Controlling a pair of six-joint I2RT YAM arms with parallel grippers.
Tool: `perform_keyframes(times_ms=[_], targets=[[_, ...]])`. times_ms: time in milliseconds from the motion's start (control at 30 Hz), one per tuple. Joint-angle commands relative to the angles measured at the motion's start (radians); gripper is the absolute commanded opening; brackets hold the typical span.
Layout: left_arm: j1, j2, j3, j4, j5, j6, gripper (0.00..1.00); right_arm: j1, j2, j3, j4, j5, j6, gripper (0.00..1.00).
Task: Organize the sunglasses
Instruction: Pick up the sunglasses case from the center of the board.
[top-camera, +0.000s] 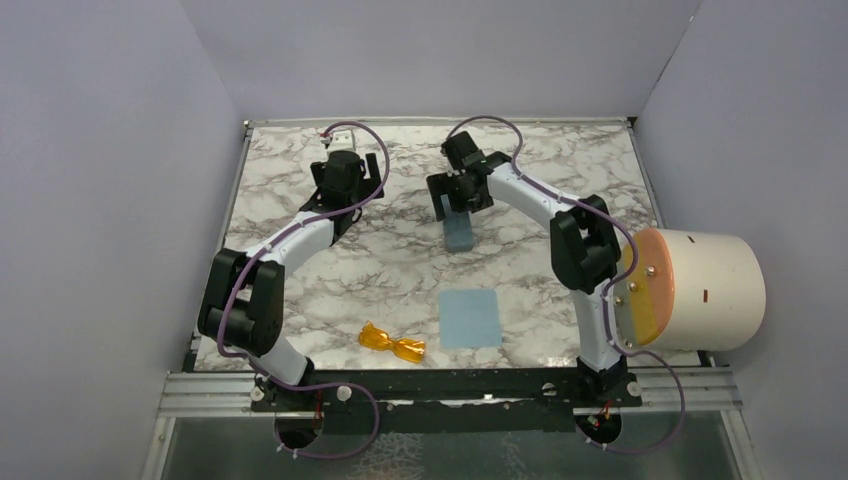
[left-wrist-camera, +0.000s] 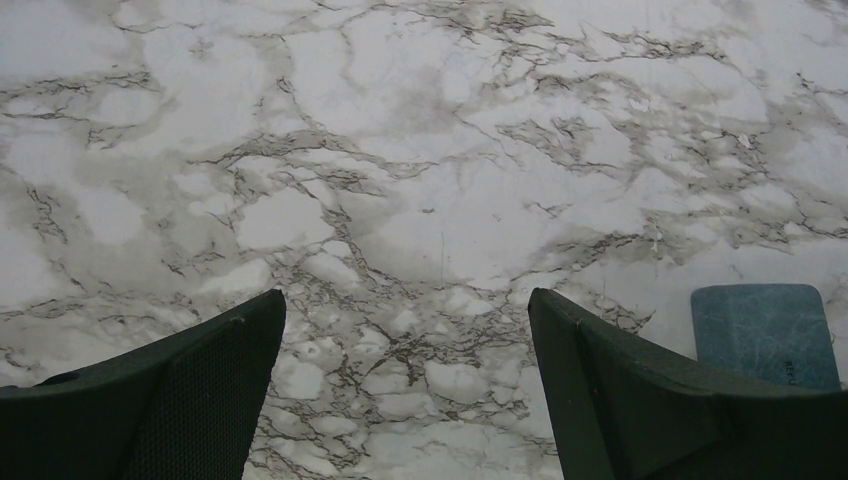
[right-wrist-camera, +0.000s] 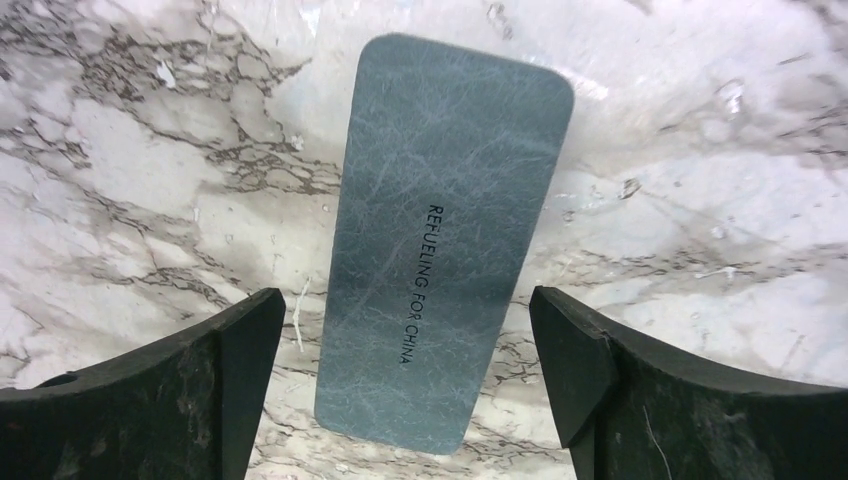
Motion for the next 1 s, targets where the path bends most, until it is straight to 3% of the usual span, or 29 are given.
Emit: perform_keyframes(times_ms=[0,167,600,967], targets=[[-0.006,-0.033,-0.011,0.006,0.002,0.006,0.95,0.012,-0.045,0.046,-0.011,0.082,-0.022,0.97],[-0.006,-0.019,0.010,-0.006,-0.004,0.028,0.96,0.015,-0.007,0.090,-0.061,0.111,-0.027,1.00],[0.013,0.035,0.059,-0.023,-0.019,-0.011,0.97,0.042,0.005,0.035,-0.003,0.137,-0.017,0.99],[0.036,0.061,0.079,-0.030,-0.005,-0.014,0.97,0.051,0.097,0.139,-0.094,0.108,0.005,0.97]])
